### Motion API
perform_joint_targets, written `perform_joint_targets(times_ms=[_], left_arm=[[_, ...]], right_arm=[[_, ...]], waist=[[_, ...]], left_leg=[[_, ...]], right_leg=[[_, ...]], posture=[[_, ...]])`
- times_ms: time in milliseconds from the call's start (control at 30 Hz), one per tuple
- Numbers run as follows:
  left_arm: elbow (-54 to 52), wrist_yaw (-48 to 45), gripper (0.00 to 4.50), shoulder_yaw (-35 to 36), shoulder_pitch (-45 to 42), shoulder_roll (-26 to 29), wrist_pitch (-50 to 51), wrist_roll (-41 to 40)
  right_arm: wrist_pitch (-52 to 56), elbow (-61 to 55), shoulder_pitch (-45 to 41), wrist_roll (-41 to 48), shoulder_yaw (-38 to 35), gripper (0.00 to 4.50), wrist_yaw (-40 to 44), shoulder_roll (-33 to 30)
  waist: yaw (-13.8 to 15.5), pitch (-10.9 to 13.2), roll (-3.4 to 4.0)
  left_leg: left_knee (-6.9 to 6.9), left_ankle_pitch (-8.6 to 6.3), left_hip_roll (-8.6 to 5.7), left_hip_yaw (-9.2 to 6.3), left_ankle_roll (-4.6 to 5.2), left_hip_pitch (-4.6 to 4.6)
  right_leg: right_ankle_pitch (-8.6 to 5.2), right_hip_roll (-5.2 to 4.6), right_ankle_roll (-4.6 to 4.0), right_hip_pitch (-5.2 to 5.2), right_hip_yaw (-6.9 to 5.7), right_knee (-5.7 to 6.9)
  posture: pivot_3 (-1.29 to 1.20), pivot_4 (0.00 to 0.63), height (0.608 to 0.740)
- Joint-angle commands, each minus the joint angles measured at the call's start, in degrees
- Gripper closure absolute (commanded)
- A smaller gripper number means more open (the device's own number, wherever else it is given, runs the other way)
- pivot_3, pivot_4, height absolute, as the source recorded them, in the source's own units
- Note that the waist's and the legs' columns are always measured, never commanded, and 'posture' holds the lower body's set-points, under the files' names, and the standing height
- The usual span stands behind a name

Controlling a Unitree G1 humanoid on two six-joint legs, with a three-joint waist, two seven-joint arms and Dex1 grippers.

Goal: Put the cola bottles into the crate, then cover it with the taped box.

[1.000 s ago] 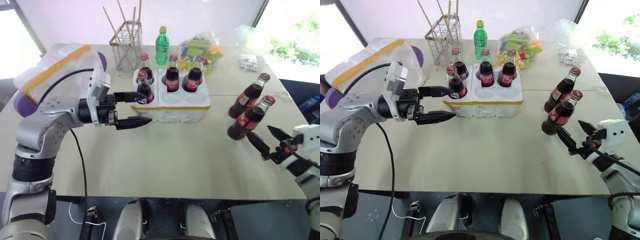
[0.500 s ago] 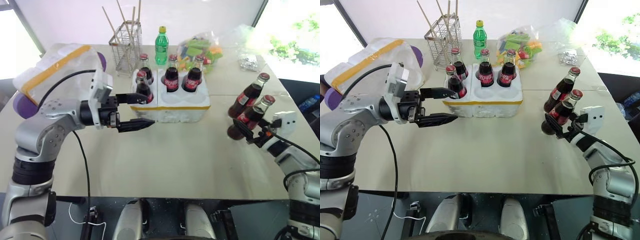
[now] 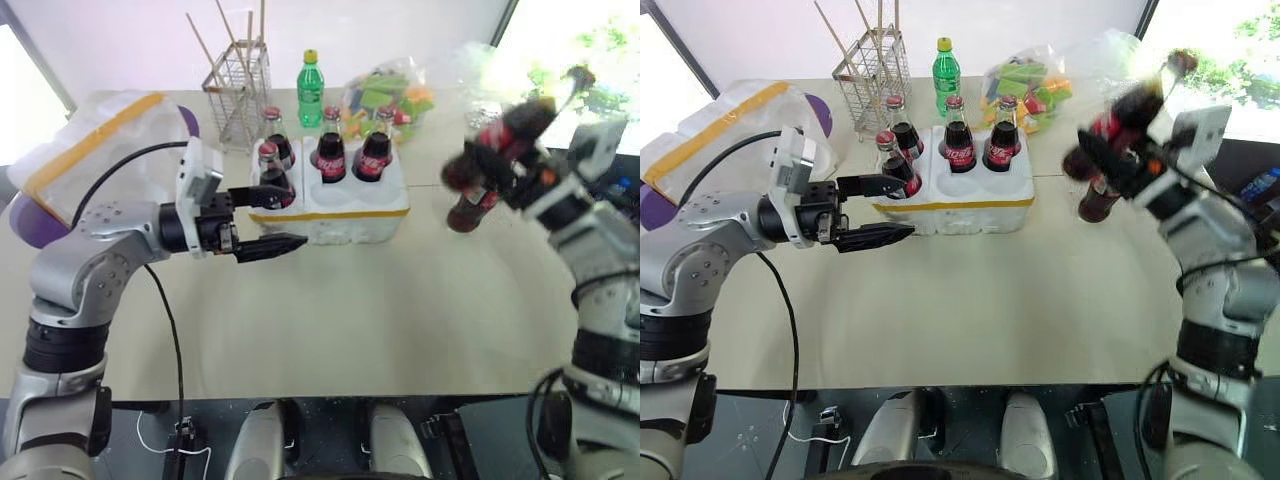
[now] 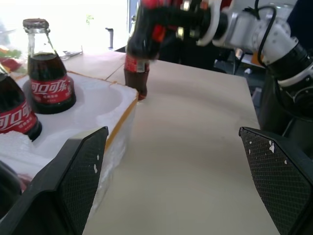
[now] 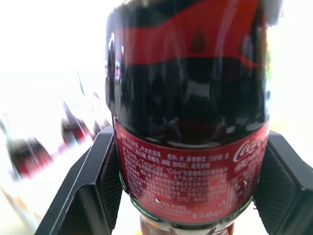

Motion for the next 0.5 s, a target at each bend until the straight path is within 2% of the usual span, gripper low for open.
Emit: perform_joint_targets(times_ms=[33, 233, 500], left_arm=[[-0.37, 0.84, 0.00, 1.90, -0.89, 0.07, -1.22, 0.01], [-0.90, 2.19, 0.00, 1.99, -0.69, -0.48, -1.64, 0.30], [-1.39, 3.47, 0.00, 2.62, -0.53, -0.31, -1.45, 0.20]], right_arm=[[-1.94, 3.64, -6.46, -1.25, 5.54, 1.69, 0.94, 3.14], [-9.24, 16.24, -13.52, -9.06, 14.83, 1.69, 2.65, 11.07], [-14.35, 25.06, -12.94, -18.96, 25.16, 1.69, 5.60, 16.00]], waist=[[0.05, 0.00, 0.00], [0.09, 0.00, -0.01], [-0.15, -0.01, -0.03]], left_leg=[[0.00, 0.00, 0.00, 0.01, 0.01, -0.01], [0.02, 0.01, -0.02, 0.02, -0.01, -0.08], [0.02, 0.13, -0.03, 0.04, -0.21, -0.12]], right_leg=[[0.00, 0.00, 0.00, 0.00, 0.00, -0.02], [0.02, -0.01, -0.01, -0.03, 0.00, -0.03], [0.02, -0.01, 0.00, -0.04, 0.00, -0.10]], posture=[[0.00, 0.150, 0.736], [0.00, 0.150, 0.736], [0.00, 0.150, 0.736]])
